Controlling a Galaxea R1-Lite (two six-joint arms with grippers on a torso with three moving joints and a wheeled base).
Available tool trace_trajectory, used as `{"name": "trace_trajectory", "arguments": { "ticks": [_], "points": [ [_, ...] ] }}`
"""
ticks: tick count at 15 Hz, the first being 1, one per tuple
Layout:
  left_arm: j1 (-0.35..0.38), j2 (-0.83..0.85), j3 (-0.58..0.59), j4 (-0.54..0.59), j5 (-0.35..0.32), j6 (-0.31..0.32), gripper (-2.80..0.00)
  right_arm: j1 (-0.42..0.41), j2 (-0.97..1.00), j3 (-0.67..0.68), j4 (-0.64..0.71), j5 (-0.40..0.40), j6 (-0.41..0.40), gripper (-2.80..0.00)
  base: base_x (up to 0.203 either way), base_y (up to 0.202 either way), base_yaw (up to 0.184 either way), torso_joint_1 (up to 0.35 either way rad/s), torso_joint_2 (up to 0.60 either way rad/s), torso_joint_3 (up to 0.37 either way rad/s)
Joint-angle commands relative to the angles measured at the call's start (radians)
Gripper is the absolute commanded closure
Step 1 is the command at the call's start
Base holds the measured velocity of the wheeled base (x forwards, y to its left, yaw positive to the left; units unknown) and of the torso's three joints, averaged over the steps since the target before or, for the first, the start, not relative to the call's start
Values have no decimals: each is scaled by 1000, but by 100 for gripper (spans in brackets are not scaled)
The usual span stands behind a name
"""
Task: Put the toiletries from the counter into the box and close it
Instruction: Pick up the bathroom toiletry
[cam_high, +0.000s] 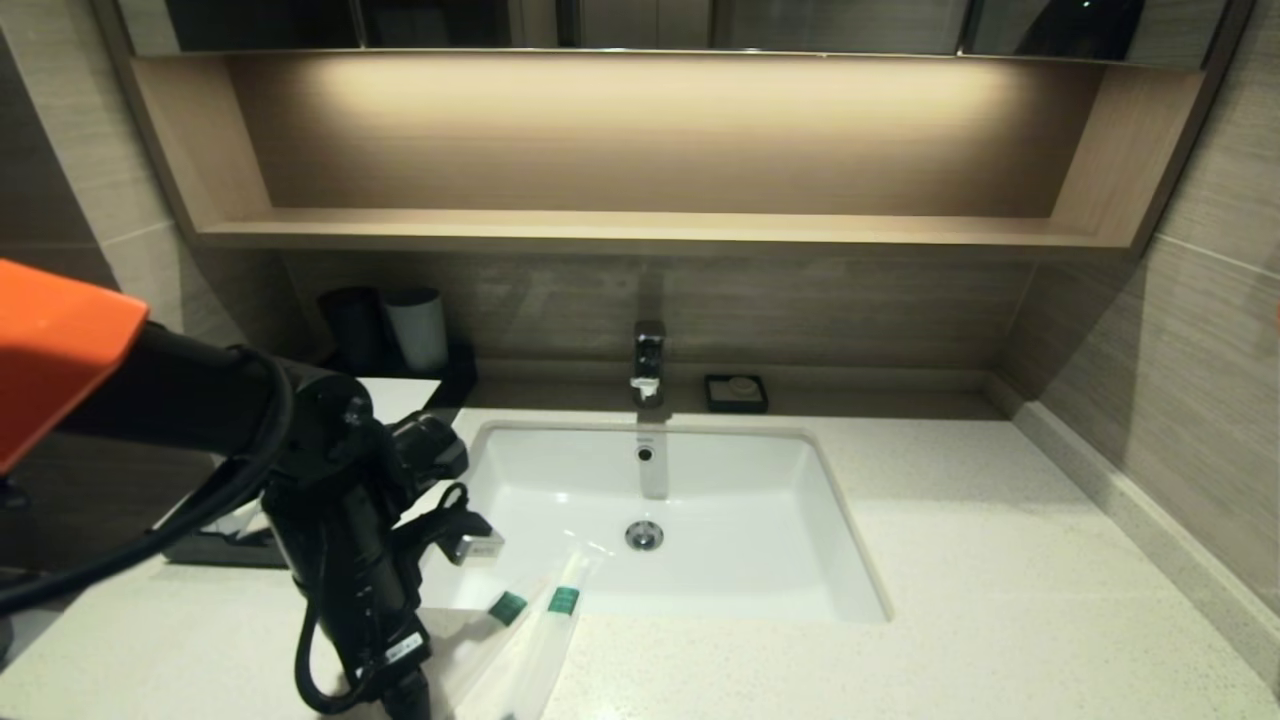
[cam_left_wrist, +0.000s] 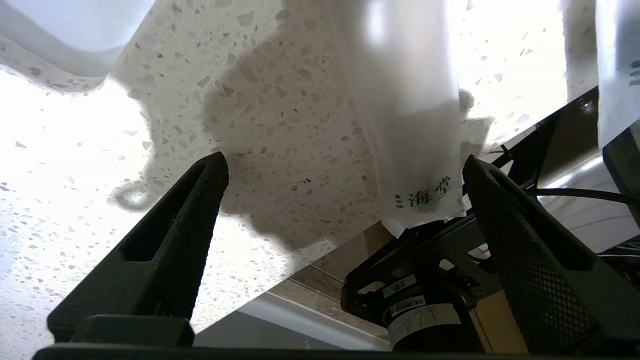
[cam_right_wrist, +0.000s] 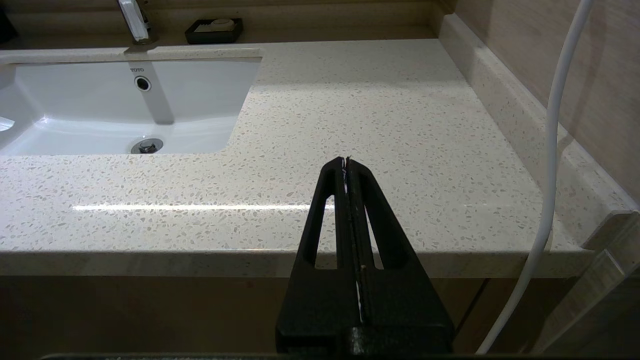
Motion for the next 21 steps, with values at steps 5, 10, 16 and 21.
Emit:
{"name": "trace_trajectory", "arguments": {
  "ticks": [5, 10, 16, 21],
  "points": [
    [-8, 14, -19, 11, 1, 1, -280, 0, 1, 0, 0, 0, 0, 0, 0, 0, 0, 0, 0, 0],
    [-11, 19, -24, 15, 21, 1, -280, 0, 1, -1, 0, 0, 0, 0, 0, 0, 0, 0, 0, 0],
    [-15, 21, -24, 7, 30, -2, -280, 0, 1, -1, 0, 0, 0, 0, 0, 0, 0, 0, 0, 0],
    [-15, 27, -24, 5, 30, -2, -280, 0, 1, -1, 0, 0, 0, 0, 0, 0, 0, 0, 0, 0]
  ]
}}
